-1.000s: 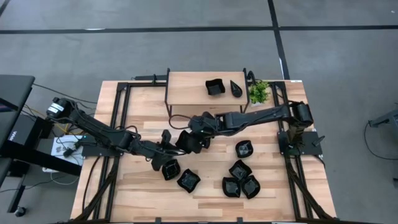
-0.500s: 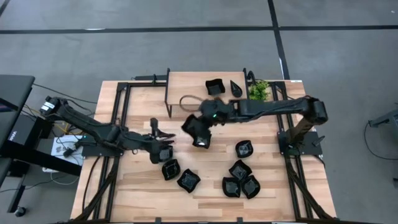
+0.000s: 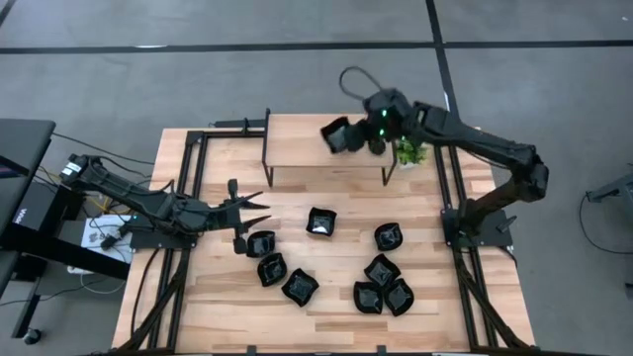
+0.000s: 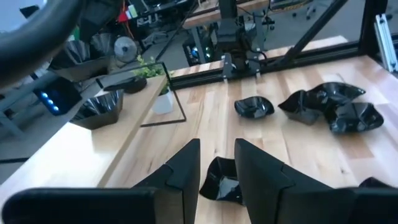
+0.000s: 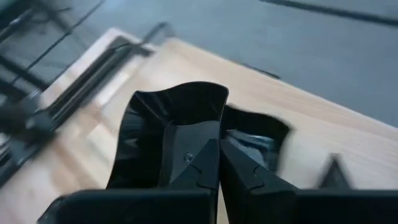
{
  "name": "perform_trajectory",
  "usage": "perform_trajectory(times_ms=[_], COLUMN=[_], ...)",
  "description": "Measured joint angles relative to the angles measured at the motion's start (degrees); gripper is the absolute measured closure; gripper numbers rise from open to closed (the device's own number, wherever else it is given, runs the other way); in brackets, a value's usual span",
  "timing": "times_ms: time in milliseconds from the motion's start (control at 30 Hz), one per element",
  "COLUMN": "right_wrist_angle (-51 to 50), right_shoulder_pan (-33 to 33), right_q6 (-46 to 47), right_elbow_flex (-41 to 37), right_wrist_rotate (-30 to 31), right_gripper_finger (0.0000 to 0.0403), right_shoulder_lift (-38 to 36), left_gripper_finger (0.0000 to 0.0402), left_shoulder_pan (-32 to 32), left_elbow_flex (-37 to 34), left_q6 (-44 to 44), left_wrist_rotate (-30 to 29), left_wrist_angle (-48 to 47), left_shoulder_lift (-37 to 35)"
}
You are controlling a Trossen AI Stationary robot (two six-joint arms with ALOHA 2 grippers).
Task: Pick & Place Mini shaped plates
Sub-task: Stack the black distorted square plate on top of the black distorted square plate on the shelf
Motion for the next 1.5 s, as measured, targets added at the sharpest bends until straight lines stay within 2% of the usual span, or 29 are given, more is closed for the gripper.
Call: perform_trajectory(times_ms=[233,400,667,1133,1267,1400,1500], right_wrist_angle=[-0.22,-0.05,-0.11,-2.14,-1.32,-1.78,-3.68], right_shoulder_pan=[-5.4,-5.62,-6.02,-5.42,-0.38,9.98,18.0], right_q6=[4.42,5.22,3.38,3.52,0.16,-7.59,-8.77], right_elbow_flex=[-0.04,-0.04,-0.02,0.67,2.78,2.42,0.26], right_wrist_rotate=[-5.53,-5.48,-4.23,-3.94,-3.28,-3.2,-3.47], right_gripper_finger=[0.0403,0.0403,0.04,0.0318,0.0318,0.0328,0.0332], right_shoulder_lift=[5.93,9.58,10.2,9.37,5.36,2.31,2.37], left_gripper_finger=[0.03,0.03,0.03,0.03,0.03,0.03,0.03], left_shoulder_pan=[0.0,0.0,0.0,0.0,0.0,0.0,0.98], left_elbow_flex=[0.0,0.0,0.0,0.0,0.0,0.0,0.02], left_q6=[-0.35,-1.18,-1.18,-1.18,-1.18,-1.77,-4.11], left_wrist_rotate=[0.01,0.01,0.01,0.01,0.01,0.01,0.54], left_wrist_angle=[0.7,1.14,1.17,1.17,1.17,1.26,1.16], left_shoulder_lift=[0.05,0.05,0.08,0.08,0.1,0.72,1.69])
